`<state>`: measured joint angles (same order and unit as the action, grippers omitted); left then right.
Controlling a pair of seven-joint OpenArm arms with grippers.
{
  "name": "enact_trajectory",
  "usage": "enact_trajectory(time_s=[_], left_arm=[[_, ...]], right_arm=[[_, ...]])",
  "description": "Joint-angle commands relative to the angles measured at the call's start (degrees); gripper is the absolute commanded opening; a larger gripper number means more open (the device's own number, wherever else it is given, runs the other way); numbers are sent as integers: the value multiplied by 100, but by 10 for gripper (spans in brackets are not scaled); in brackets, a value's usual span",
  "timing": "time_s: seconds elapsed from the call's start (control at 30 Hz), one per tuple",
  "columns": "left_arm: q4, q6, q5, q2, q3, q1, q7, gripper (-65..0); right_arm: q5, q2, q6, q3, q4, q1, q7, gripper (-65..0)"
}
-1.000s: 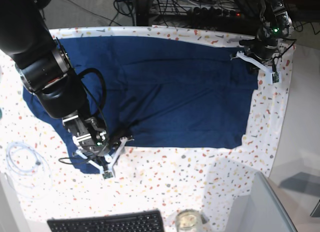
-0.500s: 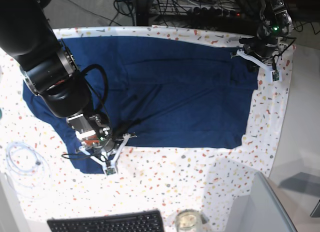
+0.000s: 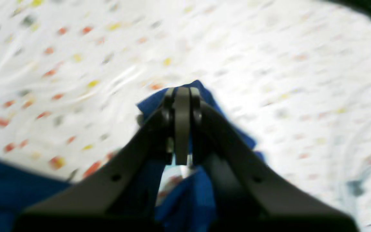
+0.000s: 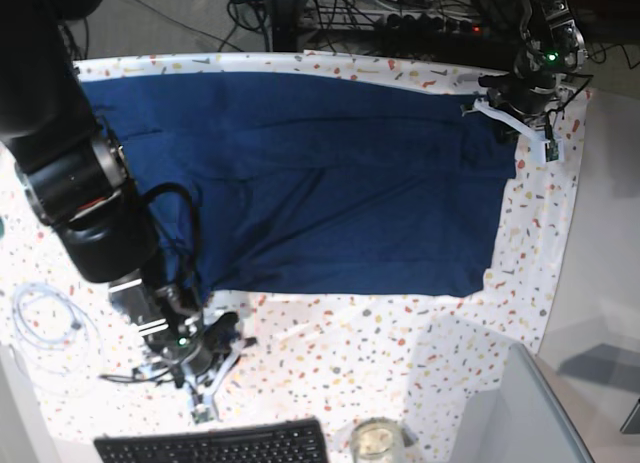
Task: Layout the t-shirt on the table in an organized manner, then fold the t-shirt properly
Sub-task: 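Pull the held shirt edge outward with the right gripper to unfold it, then move both grippers to the shirt's hem corners and grasp them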
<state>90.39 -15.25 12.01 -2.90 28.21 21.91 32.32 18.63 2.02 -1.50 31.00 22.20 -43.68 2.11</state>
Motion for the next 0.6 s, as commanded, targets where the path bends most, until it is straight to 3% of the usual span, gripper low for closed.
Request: enact_trajectory(time_s=[0.0,0.2,0.33,0.4,0.5,0.53,0.57], left_arm=[[117,-27,17,-40,23,-7,-106,-650],[126,-27,17,-40,23,-24,-106,-650],[311,-27,17,-40,23,-7,-97,-650],[495,-27,17,-40,23,-7,-97,-650],[671,-27,17,-40,23,-33,-89,-650],[671,-27,-10,-40,23,-50,-89,-650],[671,-27,-27,-40,23,-68,-89,-650]], right_arm=[[-4,13,-4,-19,106,-357,-171,-648],[14,277,-22,-28,114,-893,-198,-645],[22,444,-39,-169,114,-1025,-646,-618],[5,444,-39,-432,114,-1034,-690,-504],[-4,479,-39,-696,114,-1034,22,-231],[-4,523,-30,-740,114,-1017,303,-203],[-4,646,-22,-758,150,-990,593,-213]])
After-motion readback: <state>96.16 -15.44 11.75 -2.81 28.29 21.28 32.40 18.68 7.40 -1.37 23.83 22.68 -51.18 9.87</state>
